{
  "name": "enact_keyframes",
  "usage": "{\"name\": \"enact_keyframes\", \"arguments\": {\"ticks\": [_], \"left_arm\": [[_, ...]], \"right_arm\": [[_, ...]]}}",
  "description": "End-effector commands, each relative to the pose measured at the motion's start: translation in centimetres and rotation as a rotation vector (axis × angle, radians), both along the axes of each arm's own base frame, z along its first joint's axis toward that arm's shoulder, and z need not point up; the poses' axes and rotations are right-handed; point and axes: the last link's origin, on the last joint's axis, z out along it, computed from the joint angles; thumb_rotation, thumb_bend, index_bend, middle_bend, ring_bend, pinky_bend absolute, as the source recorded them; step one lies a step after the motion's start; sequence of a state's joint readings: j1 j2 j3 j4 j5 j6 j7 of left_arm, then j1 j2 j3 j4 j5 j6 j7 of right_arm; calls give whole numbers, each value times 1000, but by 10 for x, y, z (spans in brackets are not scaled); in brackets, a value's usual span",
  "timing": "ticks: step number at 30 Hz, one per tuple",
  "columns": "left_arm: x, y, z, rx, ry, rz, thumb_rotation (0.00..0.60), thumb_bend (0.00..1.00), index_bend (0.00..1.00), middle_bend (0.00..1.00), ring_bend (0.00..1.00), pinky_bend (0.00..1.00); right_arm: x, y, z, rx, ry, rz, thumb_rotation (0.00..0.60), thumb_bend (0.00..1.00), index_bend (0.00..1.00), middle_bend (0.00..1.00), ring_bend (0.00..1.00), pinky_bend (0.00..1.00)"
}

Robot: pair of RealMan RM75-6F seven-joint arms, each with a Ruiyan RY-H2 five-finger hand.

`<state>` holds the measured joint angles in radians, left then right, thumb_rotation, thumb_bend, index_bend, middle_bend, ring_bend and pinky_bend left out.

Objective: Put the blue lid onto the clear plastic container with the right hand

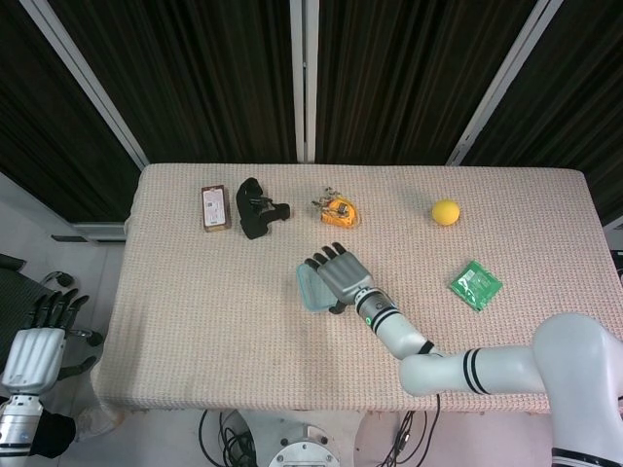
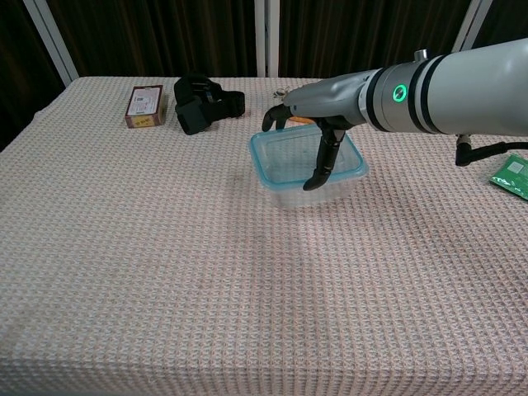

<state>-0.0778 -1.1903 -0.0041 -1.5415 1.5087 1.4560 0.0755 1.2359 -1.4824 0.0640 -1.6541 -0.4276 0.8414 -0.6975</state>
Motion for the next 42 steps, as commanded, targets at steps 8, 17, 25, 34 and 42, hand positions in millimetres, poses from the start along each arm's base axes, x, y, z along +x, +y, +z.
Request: {"name": "enact_keyframes", "arguments": {"ticks": [8, 17, 25, 34, 42], "left_arm": [[1, -1, 2, 2, 3, 2, 600, 74, 134, 43, 0, 0], [3, -1, 2, -1, 8, 3, 600, 74, 134, 44, 0, 0], [4, 0, 2, 0, 10, 4, 600, 74, 134, 44, 0, 0], [3, -1, 2, 3, 7, 2, 600, 74, 134, 30, 0, 0], [3, -2, 2, 5, 5, 0, 600, 74, 135, 30, 0, 0]], "right_arm": [[-1, -7, 5, -6, -12, 0, 600, 243, 108, 242, 0, 0], [-3, -12, 8, -5, -11, -7, 600, 242, 104, 235, 0, 0], [-10, -14, 3, 7, -8, -21, 600, 231, 21, 165, 0, 0], [-11, -13, 3, 7, -16, -15, 600, 31, 0, 87, 0, 0], [-12, -11, 7, -1, -26, -18, 600, 0, 0, 32, 0, 0]]}}
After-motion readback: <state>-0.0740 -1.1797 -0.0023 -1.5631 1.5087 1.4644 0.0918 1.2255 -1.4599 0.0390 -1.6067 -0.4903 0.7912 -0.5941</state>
